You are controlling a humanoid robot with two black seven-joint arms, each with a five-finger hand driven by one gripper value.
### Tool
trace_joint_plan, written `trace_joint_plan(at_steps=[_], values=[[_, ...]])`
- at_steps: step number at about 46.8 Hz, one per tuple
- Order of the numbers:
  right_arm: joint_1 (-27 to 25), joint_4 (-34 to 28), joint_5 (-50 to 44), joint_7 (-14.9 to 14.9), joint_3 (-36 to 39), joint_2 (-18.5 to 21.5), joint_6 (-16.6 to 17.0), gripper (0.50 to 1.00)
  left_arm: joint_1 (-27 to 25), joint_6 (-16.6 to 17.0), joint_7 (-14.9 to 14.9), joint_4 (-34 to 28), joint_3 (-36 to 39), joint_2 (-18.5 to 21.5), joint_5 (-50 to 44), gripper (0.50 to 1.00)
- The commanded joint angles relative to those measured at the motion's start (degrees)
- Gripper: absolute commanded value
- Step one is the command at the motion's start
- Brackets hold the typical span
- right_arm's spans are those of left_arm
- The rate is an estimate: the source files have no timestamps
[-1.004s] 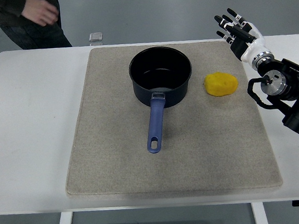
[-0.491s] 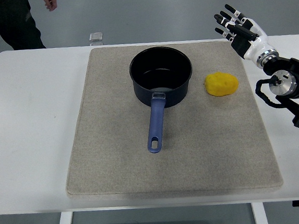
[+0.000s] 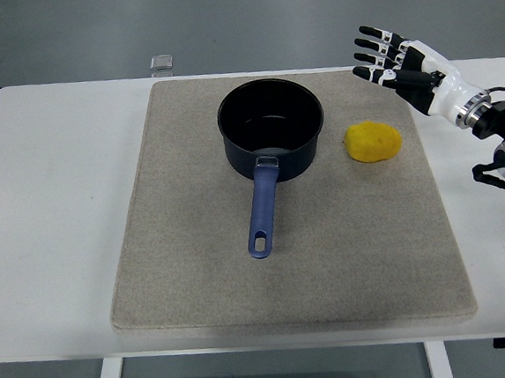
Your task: Put the potato in the blue pot
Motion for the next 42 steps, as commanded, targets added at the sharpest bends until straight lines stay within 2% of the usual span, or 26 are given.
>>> trace_joint_plan(at_steps=[1,8,20,29,34,42], values=[[-0.18,0.20,-5.60,0.22,0.06,-0.07,-0.15,0.928,0.00,0.00,0.00,0.00,0.00,0.00,0.01,0.999],[-0.62,0.11,-16.15,3.64,-0.03,0.02,-0.24,0.928,0.00,0.00,0.00,0.00,0.09,0.00,0.01,0.999],[-0.62,-0.33,-26.96,5.23,-0.73,0.02,-0.50,0.928,0.00,0.00,0.00,0.08,0.09,0.00,0.01,0.999],[-1.23,-0.68,-36.11,7.86,-1.08,0.37,-4.19,0.924,0.00,0.00,0.00,0.08,0.09,0.00,0.01,0.999],[-1.50,-1.12,-38.40,8.22,-2.31,0.37,-4.72,0.924,0.00,0.00,0.00,0.08,0.09,0.00,0.01,0.999],[-1.23,-3.14,-41.13,10.24,-5.73,0.28,-7.97,0.921,0.00,-0.09,0.00,0.08,0.09,0.00,0.01,0.999]])
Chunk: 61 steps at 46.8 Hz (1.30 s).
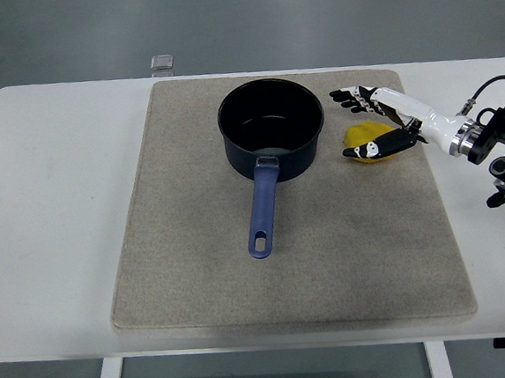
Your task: Put the potato in the blue pot
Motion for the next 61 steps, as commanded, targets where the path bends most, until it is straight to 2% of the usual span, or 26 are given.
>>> trace_joint_plan(at_steps=[1,13,35,46,53,59,61], values=[[0.32,-1.49,-0.69,0.86,-1.49,-0.06,-1.26,0.921,0.00,0.00,0.00,0.00,0.01,0.00,0.00,0.999],[0.49,-6.68,-0.78,2.35,-1.67,1.52,-1.88,0.919,0.00,0.00,0.00,0.00,0.01,0.00,0.00,0.999],[-0.12,-8.35,-0.69,4.55,-2.02,1.70,-1.71,0.926,0.00,0.00,0.00,0.00,0.01,0.00,0.08,0.999],[-0.47,-10.37,-0.60,7.19,-3.07,2.58,-1.44,0.924,0.00,0.00,0.00,0.00,0.01,0.00,0.08,0.999],[-0.56,-10.37,-0.07,7.19,-3.07,2.67,-1.35,0.919,0.00,0.00,0.00,0.08,0.01,0.00,0.08,0.999],[-0.47,-10.55,-0.07,7.19,-3.16,2.67,-1.27,0.897,0.00,0.00,0.00,0.08,0.01,0.00,0.08,0.999],[-0.56,-10.55,-0.16,7.19,-3.16,2.76,-1.44,0.852,0.00,0.00,0.00,0.08,0.01,0.00,0.08,0.999]])
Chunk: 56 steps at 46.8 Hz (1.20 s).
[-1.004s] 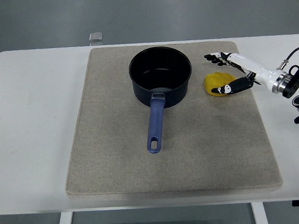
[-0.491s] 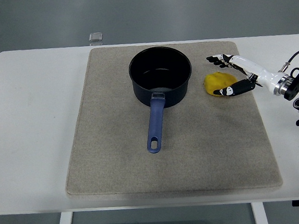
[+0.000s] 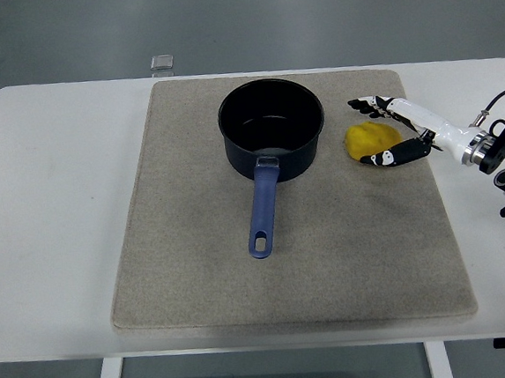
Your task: Put the potato in the blue pot
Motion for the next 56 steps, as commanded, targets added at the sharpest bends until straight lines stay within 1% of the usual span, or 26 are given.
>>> trace_joint_plan(at_steps=[1,2,9,15,17,19,21,22,25,26,56], values=[[-0.05,-0.13,-0.16,-0.01,-0.05,0.18,-0.16,0.826,0.00,0.00,0.00,0.00,0.00,0.00,0.00,0.999],[-0.05,-0.30,-0.16,-0.01,-0.05,0.27,-0.16,0.815,0.00,0.00,0.00,0.00,0.00,0.00,0.00,0.999],[-0.05,-3.29,-0.07,-0.01,-0.23,1.76,0.02,0.815,0.00,0.00,0.00,0.00,0.00,0.00,0.00,0.999],[0.04,-3.56,-0.07,0.08,-0.49,2.20,0.02,0.809,0.00,0.00,0.00,0.08,0.00,0.00,0.00,0.999],[-0.05,-3.56,-0.07,0.08,-0.49,2.29,-0.07,0.774,0.00,0.00,0.00,0.09,0.00,0.00,0.00,0.999],[-0.05,-3.56,0.01,0.08,-0.49,2.29,-0.07,0.727,0.00,0.00,0.00,0.09,0.00,0.00,0.00,0.999],[-0.05,-3.56,0.01,0.08,-0.58,2.29,0.02,0.701,0.00,0.00,0.00,0.09,0.00,0.00,0.00,0.999],[-0.05,-3.56,0.01,0.08,-0.58,2.29,0.02,0.664,0.00,0.00,0.00,0.09,0.00,0.00,0.00,0.999],[-0.05,-3.56,-0.16,-0.01,-0.67,2.20,0.02,0.513,0.00,0.00,0.00,0.17,0.00,0.00,0.00,0.999],[0.03,-3.56,-0.25,-0.01,-0.84,2.20,0.02,0.500,0.00,0.00,0.00,0.17,0.00,0.00,0.00,0.999],[0.48,-3.73,0.10,-0.80,-1.37,2.11,-0.69,0.500,0.00,0.00,0.00,0.09,0.00,0.00,0.00,0.999]])
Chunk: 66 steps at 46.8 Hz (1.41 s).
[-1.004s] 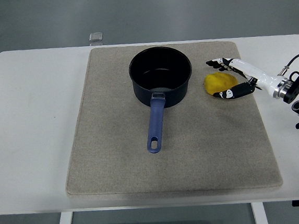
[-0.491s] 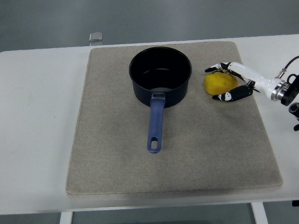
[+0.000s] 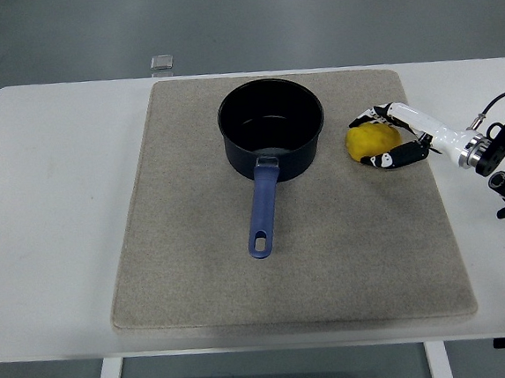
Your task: Put the potato in the blue pot
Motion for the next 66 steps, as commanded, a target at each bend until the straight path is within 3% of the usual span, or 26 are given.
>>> trace_joint_plan(at_steps=[1,29,42,58,66], values=[[0.02,-0.01,0.10,-0.01,0.08,-0.09,-0.01,0.500,0.00,0.00,0.00,-0.03,0.00,0.00,0.00,0.999],[1.33,0.17,0.45,-0.01,0.96,0.00,-0.09,0.500,0.00,0.00,0.00,-0.03,0.00,0.00,0.08,0.999],[5.55,0.52,6.34,-0.01,0.79,0.00,0.52,0.500,0.00,0.00,0.00,-0.21,0.00,0.00,0.08,0.999],[10.12,1.22,6.52,-0.28,0.00,2.02,0.52,0.500,0.00,0.00,0.00,-0.47,0.00,0.00,0.08,0.999],[11.88,1.49,6.34,-3.09,-0.09,4.56,0.26,0.500,0.00,0.00,0.00,-0.12,0.00,0.00,0.08,0.999]])
